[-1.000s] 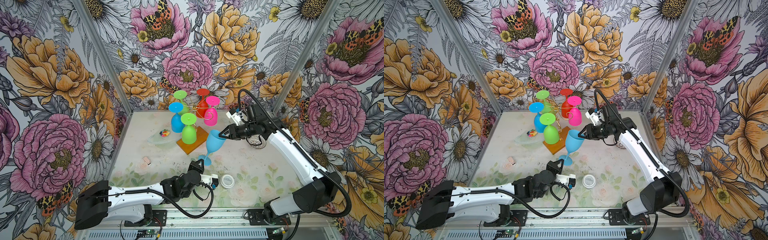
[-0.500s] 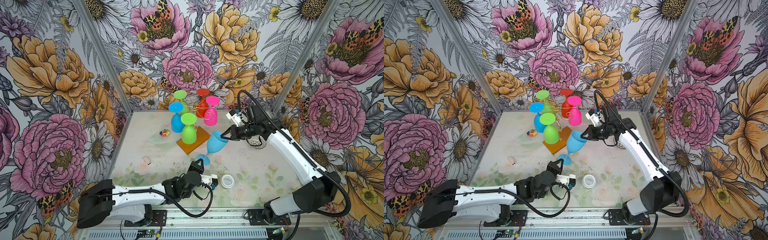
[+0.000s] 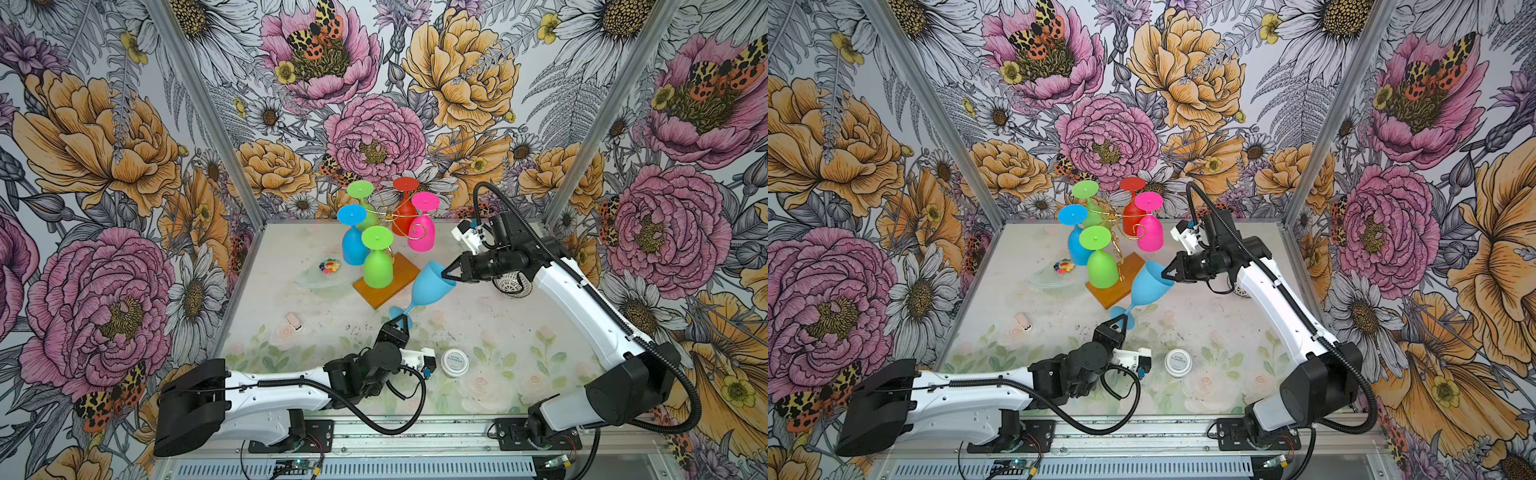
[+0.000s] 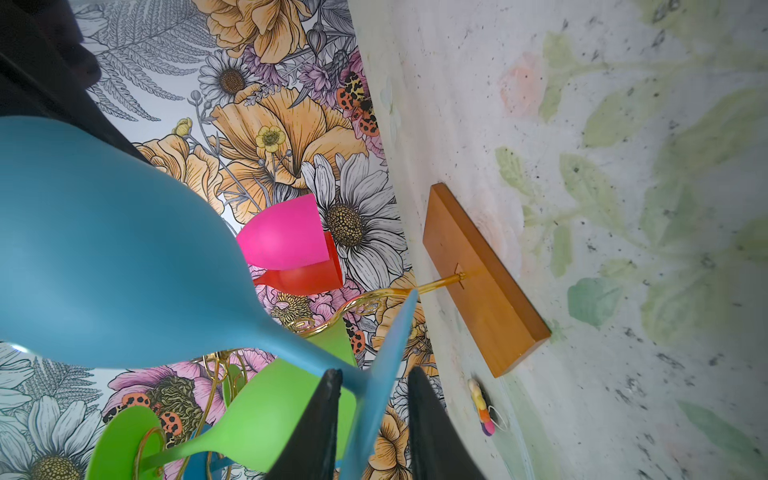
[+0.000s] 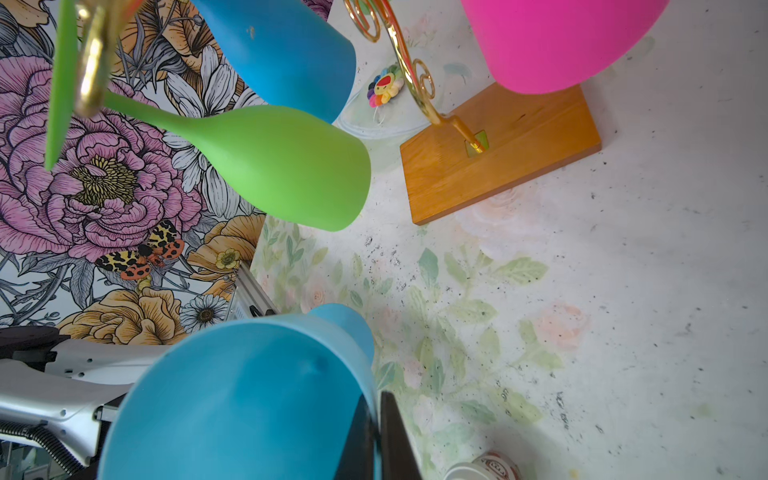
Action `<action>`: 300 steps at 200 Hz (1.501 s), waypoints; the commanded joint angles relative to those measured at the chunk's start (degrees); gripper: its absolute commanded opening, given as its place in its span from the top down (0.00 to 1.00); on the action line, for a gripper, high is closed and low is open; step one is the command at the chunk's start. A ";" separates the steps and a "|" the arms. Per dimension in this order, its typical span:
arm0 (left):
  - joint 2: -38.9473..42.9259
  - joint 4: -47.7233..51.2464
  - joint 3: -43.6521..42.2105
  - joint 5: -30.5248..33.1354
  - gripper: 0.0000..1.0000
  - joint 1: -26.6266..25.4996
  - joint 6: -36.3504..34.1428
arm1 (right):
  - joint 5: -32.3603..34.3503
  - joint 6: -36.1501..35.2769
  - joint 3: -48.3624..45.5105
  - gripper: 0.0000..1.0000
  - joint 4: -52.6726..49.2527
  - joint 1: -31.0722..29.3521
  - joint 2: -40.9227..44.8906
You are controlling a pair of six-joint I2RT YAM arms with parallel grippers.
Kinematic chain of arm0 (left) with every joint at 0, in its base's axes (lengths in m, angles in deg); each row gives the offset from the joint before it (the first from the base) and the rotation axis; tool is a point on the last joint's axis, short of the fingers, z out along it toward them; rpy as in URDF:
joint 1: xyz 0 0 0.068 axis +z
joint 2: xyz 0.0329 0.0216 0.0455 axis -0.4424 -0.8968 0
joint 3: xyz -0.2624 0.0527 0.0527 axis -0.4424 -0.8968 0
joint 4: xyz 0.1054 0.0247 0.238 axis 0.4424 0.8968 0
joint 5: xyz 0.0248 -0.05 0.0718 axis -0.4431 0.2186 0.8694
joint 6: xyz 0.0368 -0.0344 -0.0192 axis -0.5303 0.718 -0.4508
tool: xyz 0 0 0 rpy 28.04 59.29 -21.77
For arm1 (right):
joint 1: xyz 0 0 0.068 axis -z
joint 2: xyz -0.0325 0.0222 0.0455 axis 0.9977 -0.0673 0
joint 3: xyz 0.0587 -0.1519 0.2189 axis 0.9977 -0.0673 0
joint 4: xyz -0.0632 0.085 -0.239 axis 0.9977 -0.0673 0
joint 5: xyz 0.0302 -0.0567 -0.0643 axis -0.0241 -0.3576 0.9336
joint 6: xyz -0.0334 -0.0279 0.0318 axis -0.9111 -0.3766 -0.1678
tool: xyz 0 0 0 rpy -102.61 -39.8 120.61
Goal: Take the wine glass off the wine glass rack
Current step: 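Close the right gripper on the blue glass rim while the left gripper holds its foot, then open the left gripper and draw it back while the right gripper lifts the glass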
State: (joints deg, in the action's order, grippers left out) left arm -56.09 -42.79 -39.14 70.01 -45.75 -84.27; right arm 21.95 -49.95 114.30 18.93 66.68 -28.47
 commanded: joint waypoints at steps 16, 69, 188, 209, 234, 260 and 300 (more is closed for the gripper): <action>0.48 -1.10 -1.59 -0.36 0.58 -1.29 3.54 | 2.52 -0.81 0.00 1.00 0.80 0.21 1.41; 3.90 0.93 -1.21 -3.11 0.35 -1.91 14.31 | 8.19 -1.61 0.11 1.00 0.85 0.43 2.35; 19.67 22.21 6.56 -14.20 0.18 6.18 55.67 | 32.70 -4.10 -0.20 1.00 0.97 0.39 2.57; 22.15 25.26 8.39 -21.15 0.16 11.74 62.66 | 36.69 -3.60 0.41 1.00 0.97 0.46 1.58; 24.55 25.62 8.69 -24.56 0.14 15.95 66.74 | 40.85 -3.46 1.69 1.00 0.97 0.40 0.40; 25.69 27.21 9.71 -28.50 0.14 21.30 72.45 | 43.85 -4.22 3.34 1.00 0.97 0.44 -1.73; 25.98 31.69 12.48 -33.26 0.14 29.45 78.42 | 45.85 -5.36 6.69 1.00 0.97 0.65 -6.48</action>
State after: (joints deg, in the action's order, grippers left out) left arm -30.82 -14.68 -29.39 42.25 -20.00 -12.28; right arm 64.72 -53.93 117.66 19.04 66.75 -32.80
